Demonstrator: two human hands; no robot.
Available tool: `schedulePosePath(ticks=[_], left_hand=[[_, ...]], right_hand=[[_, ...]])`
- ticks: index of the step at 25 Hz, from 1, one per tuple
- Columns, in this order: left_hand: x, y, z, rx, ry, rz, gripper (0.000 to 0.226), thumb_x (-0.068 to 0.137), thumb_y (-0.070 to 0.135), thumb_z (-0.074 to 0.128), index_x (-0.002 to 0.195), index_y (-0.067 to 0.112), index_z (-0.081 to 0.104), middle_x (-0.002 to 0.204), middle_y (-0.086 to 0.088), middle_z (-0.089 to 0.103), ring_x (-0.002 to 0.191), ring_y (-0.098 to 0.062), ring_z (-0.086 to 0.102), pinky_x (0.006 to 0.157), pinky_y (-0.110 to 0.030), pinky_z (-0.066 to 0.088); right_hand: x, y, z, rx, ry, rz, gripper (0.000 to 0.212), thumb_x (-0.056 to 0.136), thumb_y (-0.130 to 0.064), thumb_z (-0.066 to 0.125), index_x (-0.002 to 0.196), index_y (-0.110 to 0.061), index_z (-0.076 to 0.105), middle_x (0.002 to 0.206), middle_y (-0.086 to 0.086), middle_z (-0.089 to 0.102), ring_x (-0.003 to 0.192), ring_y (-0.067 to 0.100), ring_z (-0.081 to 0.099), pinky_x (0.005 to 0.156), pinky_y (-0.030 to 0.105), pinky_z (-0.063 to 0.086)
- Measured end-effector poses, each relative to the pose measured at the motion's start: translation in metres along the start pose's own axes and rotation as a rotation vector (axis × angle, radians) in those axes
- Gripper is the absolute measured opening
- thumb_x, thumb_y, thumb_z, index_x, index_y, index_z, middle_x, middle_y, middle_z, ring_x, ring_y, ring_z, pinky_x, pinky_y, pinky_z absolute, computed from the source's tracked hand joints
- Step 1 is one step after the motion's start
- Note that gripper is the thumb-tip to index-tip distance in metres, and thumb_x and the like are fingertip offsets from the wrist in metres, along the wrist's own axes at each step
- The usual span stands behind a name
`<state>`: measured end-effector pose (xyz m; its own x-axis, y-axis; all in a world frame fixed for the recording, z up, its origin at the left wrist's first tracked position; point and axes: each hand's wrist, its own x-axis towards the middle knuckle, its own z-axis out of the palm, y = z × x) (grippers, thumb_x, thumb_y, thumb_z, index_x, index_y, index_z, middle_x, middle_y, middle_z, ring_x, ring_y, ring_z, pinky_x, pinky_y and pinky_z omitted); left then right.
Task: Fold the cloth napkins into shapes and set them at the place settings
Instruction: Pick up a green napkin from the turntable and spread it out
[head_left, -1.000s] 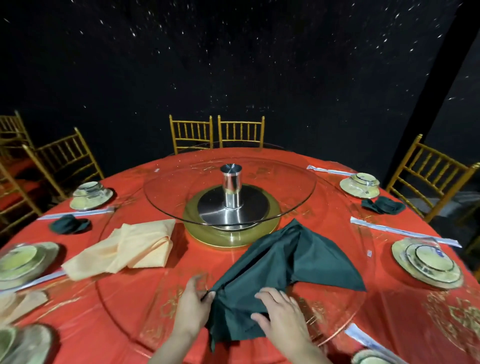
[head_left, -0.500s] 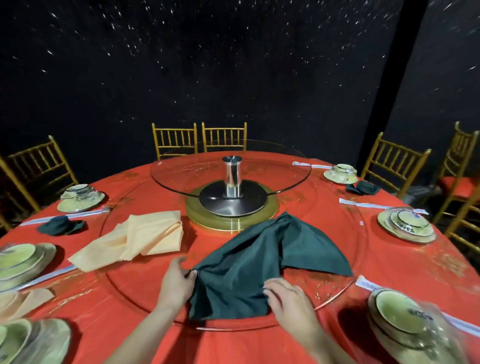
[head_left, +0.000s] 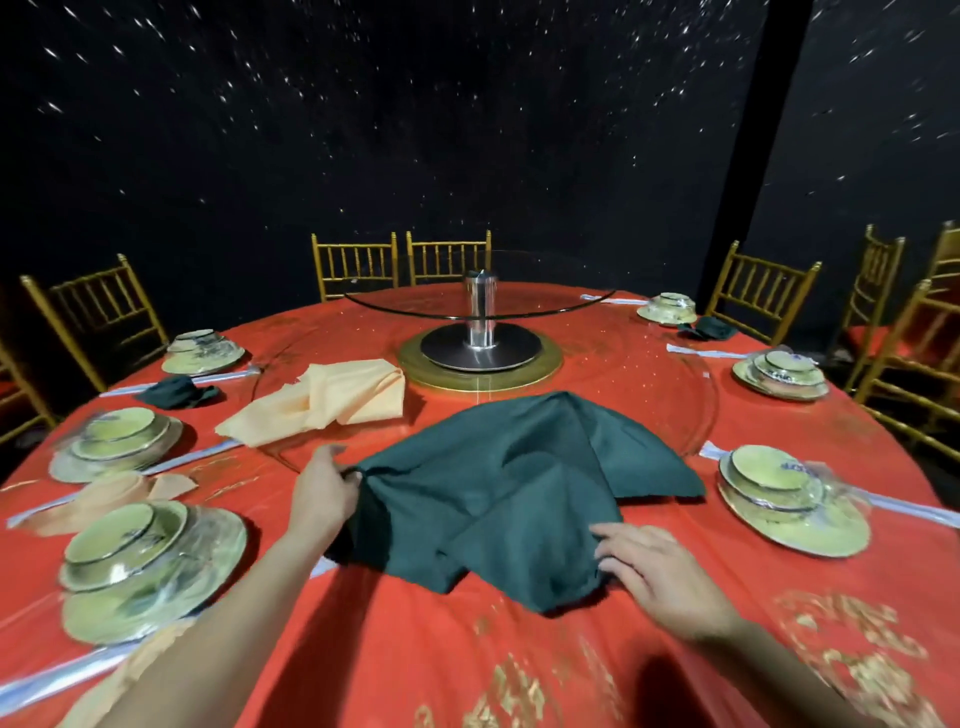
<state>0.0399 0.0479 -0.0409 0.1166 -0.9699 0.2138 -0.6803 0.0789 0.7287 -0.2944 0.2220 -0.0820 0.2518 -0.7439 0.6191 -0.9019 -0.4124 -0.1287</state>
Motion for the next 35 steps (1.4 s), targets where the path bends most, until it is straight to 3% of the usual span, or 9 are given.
schedulePosePath(ticks=[6,8,13,15,17,22,26,32,35], left_hand=[[-0.003,-0.021,-0.048,0.128,0.019,0.057,0.043,0.082,-0.003,0.055,0.124,0.005,0.053,0.114,-0.023,0.064,0.110,-0.039,0.056,0.089,-0.039,0.041],[-0.002,-0.026,-0.058,0.160,0.018,0.088,0.049,0.076,-0.008,0.051,0.124,0.005,0.054,0.115,-0.021,0.063,0.111,-0.038,0.055,0.091,-0.039,0.042],[-0.009,-0.027,-0.065,0.370,-0.249,0.026,0.047,0.078,0.003,0.059,0.124,0.007,0.052,0.122,-0.016,0.059,0.112,-0.031,0.055,0.088,-0.033,0.043],[-0.011,-0.018,-0.064,0.448,-0.276,-0.009,0.043,0.082,0.020,0.062,0.124,0.010,0.052,0.125,-0.013,0.057,0.114,-0.030,0.054,0.089,-0.032,0.043],[-0.007,-0.006,-0.057,0.422,-0.252,0.022,0.041,0.085,0.028,0.060,0.123,0.012,0.054,0.127,-0.012,0.057,0.116,-0.030,0.053,0.091,-0.033,0.042],[0.022,0.022,-0.015,0.240,-0.247,0.123,0.042,0.092,0.033,0.055,0.125,0.007,0.054,0.128,-0.011,0.057,0.118,-0.027,0.053,0.096,-0.032,0.040],[0.050,0.033,0.035,0.150,-0.276,0.186,0.032,0.093,0.032,0.054,0.116,0.011,0.060,0.114,-0.009,0.065,0.108,-0.025,0.059,0.091,-0.034,0.045],[0.059,0.042,0.077,0.166,-0.285,0.215,0.026,0.096,0.031,0.050,0.109,0.013,0.063,0.110,-0.007,0.066,0.105,-0.024,0.060,0.083,-0.030,0.045],[0.058,0.042,0.072,0.128,-0.249,0.182,0.022,0.095,0.028,0.053,0.106,0.012,0.063,0.110,-0.007,0.066,0.106,-0.024,0.060,0.083,-0.028,0.043]], right_hand=[[-0.045,-0.030,-0.032,0.061,-0.189,0.003,0.013,0.088,-0.033,0.047,0.094,-0.029,0.057,0.091,-0.012,0.071,0.084,0.005,0.063,0.079,0.015,0.042],[-0.052,-0.042,-0.045,0.120,-0.260,0.056,0.034,0.094,-0.047,0.039,0.086,-0.023,0.061,0.080,-0.009,0.067,0.076,0.008,0.058,0.072,0.020,0.041],[-0.045,-0.074,-0.076,0.222,-0.653,0.160,0.035,0.083,-0.051,0.041,0.068,-0.020,0.047,0.059,-0.005,0.049,0.053,0.004,0.039,0.056,0.021,0.031],[-0.025,-0.072,-0.084,0.231,-0.624,0.237,0.046,0.089,-0.051,0.049,0.059,-0.016,0.050,0.051,-0.007,0.050,0.050,0.002,0.043,0.053,0.021,0.033],[0.006,-0.058,-0.082,0.183,-0.464,0.296,0.044,0.090,-0.048,0.054,0.056,-0.021,0.049,0.051,-0.011,0.048,0.051,0.002,0.044,0.053,0.019,0.033],[0.100,-0.005,-0.036,0.149,-0.209,0.515,0.012,0.089,-0.036,0.058,0.087,-0.030,0.069,0.086,-0.016,0.069,0.080,0.006,0.063,0.080,0.030,0.049],[0.163,0.023,0.030,0.119,-0.220,0.537,0.021,0.092,-0.032,0.056,0.110,-0.026,0.066,0.112,-0.005,0.068,0.102,0.017,0.062,0.090,0.032,0.047],[0.209,0.023,0.098,-0.023,-0.493,0.368,0.036,0.100,-0.027,0.042,0.135,-0.030,0.045,0.133,-0.003,0.056,0.126,0.020,0.046,0.112,0.032,0.016],[0.211,0.018,0.093,-0.173,-0.631,0.266,0.031,0.095,-0.030,0.051,0.126,-0.030,0.055,0.126,-0.008,0.059,0.125,0.016,0.044,0.116,0.035,0.002]])
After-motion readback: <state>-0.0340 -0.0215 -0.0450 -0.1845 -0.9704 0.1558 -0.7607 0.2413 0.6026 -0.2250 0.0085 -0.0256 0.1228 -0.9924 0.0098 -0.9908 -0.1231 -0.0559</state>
